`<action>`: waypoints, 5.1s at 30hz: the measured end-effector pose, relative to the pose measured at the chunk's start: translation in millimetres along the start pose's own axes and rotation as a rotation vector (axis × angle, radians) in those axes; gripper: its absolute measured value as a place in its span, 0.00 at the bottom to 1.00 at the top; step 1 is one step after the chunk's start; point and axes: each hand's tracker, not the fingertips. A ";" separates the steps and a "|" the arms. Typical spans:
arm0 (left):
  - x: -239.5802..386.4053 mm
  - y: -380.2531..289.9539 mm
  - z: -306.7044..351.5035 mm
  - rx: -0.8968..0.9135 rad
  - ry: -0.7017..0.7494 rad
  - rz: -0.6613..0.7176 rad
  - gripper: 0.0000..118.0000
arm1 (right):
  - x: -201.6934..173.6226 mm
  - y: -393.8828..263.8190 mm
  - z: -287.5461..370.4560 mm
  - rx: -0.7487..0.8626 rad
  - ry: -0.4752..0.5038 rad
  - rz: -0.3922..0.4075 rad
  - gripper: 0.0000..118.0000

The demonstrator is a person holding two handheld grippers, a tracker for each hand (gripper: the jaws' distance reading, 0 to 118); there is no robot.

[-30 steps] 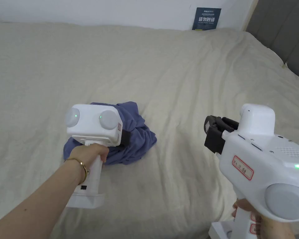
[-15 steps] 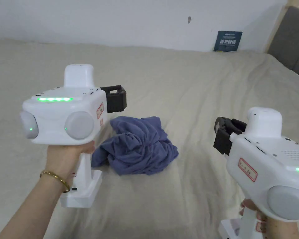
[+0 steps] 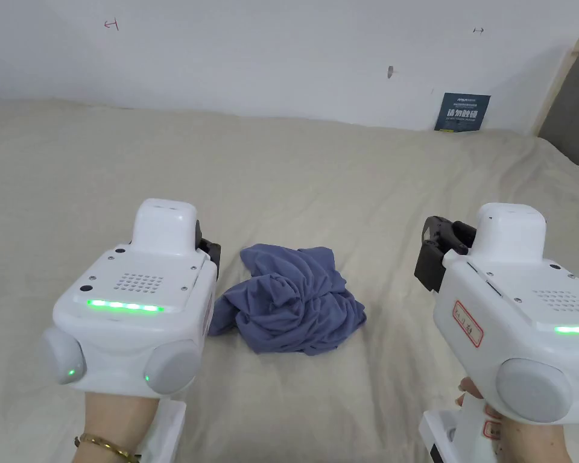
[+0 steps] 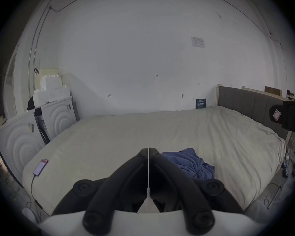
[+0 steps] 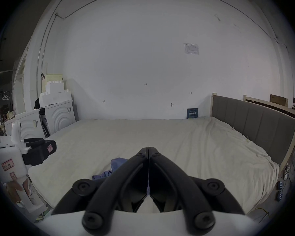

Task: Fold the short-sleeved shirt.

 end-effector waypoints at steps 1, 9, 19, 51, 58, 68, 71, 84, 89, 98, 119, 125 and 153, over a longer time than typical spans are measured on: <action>-0.8 -1.3 0.7 -0.003 -0.008 0.013 0.00 | 0.5 -0.8 -0.2 -0.006 -0.001 0.000 0.03; 0.4 -6.3 3.2 -0.007 -0.024 0.078 0.00 | -11.8 -11.8 1.3 -0.043 -0.011 0.048 0.03; -20.2 1.1 -76.2 -0.312 -0.053 0.189 0.42 | -20.2 0.4 9.0 -0.058 0.011 0.031 0.03; -21.5 -52.0 -164.5 -0.643 -0.078 0.297 0.05 | 40.5 -29.6 -80.1 -0.270 -0.069 -0.056 0.09; -48.2 -35.2 -123.8 -0.523 -0.066 0.331 0.05 | 29.0 -16.7 -178.6 -0.493 -0.033 -0.020 0.90; -76.1 -53.9 -114.5 -0.529 -0.032 0.399 0.05 | -27.1 -24.7 -337.5 -0.814 -0.066 0.059 0.93; -80.7 -59.6 -117.9 -0.546 -0.031 0.411 0.05 | -32.6 -45.9 -371.5 -0.893 -0.090 0.023 0.92; -91.9 -78.2 -137.7 -0.593 -0.001 0.413 0.05 | -33.2 -88.7 -424.3 -0.964 -0.104 -0.143 0.18; -101.3 -71.4 -141.1 -0.575 0.010 0.446 0.05 | -23.2 -57.8 -403.9 -0.900 -0.018 -0.155 0.12; -137.9 10.0 -121.5 -0.358 0.041 0.473 0.05 | 35.5 69.6 -270.9 -0.648 0.125 -0.140 0.12; -141.9 302.8 -29.5 0.153 -0.122 0.328 0.05 | 129.1 324.1 -25.1 -0.072 0.009 -0.233 0.12; -139.0 359.3 -81.9 0.105 -0.056 0.332 0.05 | 117.4 367.3 -59.2 -0.057 -0.069 -0.205 0.12; -105.2 372.1 -315.6 0.114 0.278 0.187 0.05 | 87.8 411.7 -333.0 0.040 -0.253 -0.189 0.12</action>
